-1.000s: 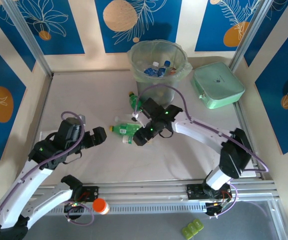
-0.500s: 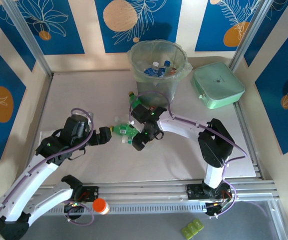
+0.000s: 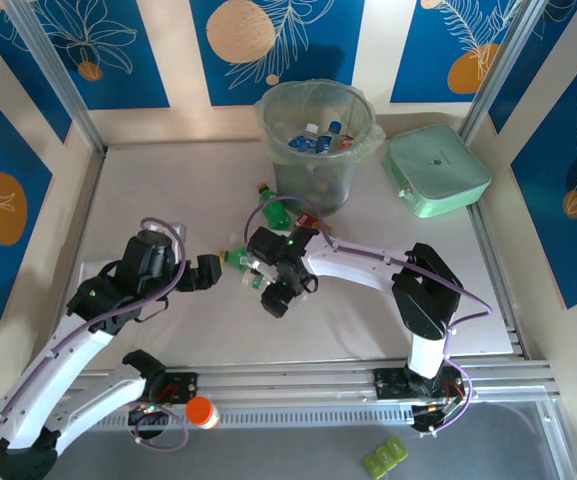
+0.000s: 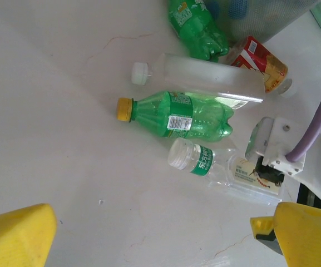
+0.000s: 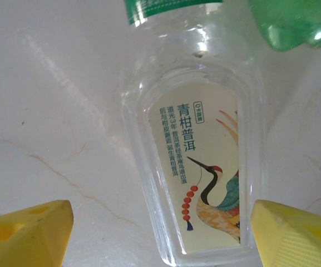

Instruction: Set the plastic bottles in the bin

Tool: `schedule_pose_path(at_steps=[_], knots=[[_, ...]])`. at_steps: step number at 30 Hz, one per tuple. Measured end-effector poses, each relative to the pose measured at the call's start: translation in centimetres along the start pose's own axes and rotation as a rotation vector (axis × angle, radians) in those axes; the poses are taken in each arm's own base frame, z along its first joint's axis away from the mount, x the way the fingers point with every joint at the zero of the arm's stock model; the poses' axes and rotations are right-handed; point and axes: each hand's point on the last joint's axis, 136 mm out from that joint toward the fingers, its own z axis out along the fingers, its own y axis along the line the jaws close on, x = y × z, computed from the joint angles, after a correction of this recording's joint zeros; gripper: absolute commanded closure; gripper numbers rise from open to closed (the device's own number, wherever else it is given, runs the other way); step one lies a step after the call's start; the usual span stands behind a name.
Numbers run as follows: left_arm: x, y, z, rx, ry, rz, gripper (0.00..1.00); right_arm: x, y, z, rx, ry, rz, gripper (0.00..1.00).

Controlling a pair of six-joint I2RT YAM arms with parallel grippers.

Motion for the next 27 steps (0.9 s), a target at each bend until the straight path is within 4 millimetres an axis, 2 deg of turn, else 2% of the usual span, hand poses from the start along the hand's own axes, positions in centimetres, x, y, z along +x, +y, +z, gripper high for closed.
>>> schedule_pose_path(at_steps=[5,9,15,20,27], knots=[[0.1,0.2,-0.3,-0.006,-0.004,0.005,0.01,0.3,0.1,-0.9,-0.005,0.008,0.006,0.09],[-0.1,0.3,-0.8,-0.004,-0.024,0.003,0.01,-0.1,-1.1,-1.3,0.017,-0.002,0.02,0.06],[-0.2,0.4,-1.5,0.005,-0.047,0.001,0.01,-1.1,-2.9,0.2,0.05,0.021,0.032,0.06],[-0.3,0.3,-1.8,0.011,-0.057,0.0,0.01,-1.1,-2.9,2.0,0.043,0.063,0.009,0.1],[-0.3,0.3,-1.9,0.015,-0.063,0.0,0.01,-1.6,-1.8,2.4,0.023,0.053,-0.032,0.23]])
